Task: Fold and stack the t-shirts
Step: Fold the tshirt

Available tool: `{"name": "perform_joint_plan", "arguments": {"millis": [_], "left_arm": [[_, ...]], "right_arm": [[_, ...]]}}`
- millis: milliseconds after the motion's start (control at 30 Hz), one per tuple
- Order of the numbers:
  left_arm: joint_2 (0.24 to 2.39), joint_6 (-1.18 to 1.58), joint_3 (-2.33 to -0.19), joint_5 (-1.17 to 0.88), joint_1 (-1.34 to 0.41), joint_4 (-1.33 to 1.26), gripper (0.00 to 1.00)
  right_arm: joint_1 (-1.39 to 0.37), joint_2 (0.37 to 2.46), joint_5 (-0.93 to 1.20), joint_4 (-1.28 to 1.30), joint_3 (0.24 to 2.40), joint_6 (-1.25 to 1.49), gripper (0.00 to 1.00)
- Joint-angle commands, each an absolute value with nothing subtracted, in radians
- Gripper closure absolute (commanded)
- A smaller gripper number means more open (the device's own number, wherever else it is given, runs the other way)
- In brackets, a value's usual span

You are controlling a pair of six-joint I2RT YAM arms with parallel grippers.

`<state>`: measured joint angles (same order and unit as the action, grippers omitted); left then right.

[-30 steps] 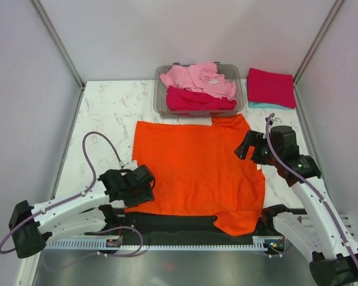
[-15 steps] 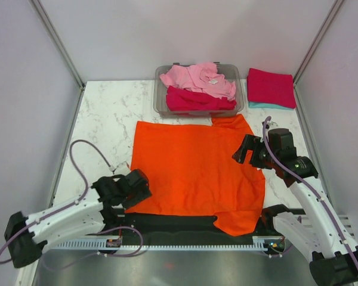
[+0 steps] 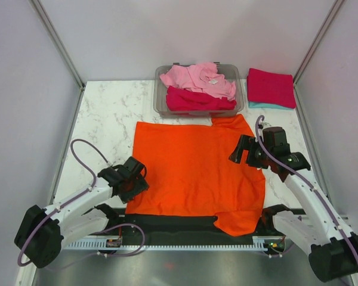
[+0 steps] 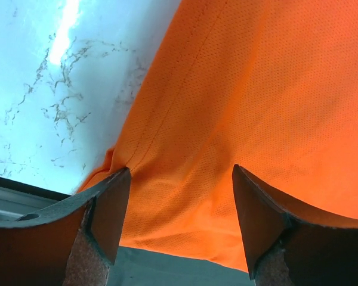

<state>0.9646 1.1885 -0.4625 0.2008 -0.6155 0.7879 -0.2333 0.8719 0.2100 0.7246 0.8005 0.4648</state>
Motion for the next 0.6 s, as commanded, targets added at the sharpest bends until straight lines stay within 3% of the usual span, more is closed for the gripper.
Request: {"name": "perform_joint_plan", "arguments": {"millis": [0, 367, 567], "left_arm": [[0.98, 1.115, -0.477, 0.227, -0.621, 0.759, 0.23], [1.069, 0.925, -0.739, 0.342, -0.621, 0.784, 0.24], [1.325, 0.842, -0.744, 0.295, -0.601, 0.587, 0.23]], "right_arm": [[-0.238, 0.943, 0.189, 0.629, 0.767, 0.472, 0.02], [-0.314, 1.299, -0.015, 0.485, 0.718, 0.523, 0.02], [-0.321, 1.491, -0.096, 0.451, 0.742, 0.537, 0.02]]}}
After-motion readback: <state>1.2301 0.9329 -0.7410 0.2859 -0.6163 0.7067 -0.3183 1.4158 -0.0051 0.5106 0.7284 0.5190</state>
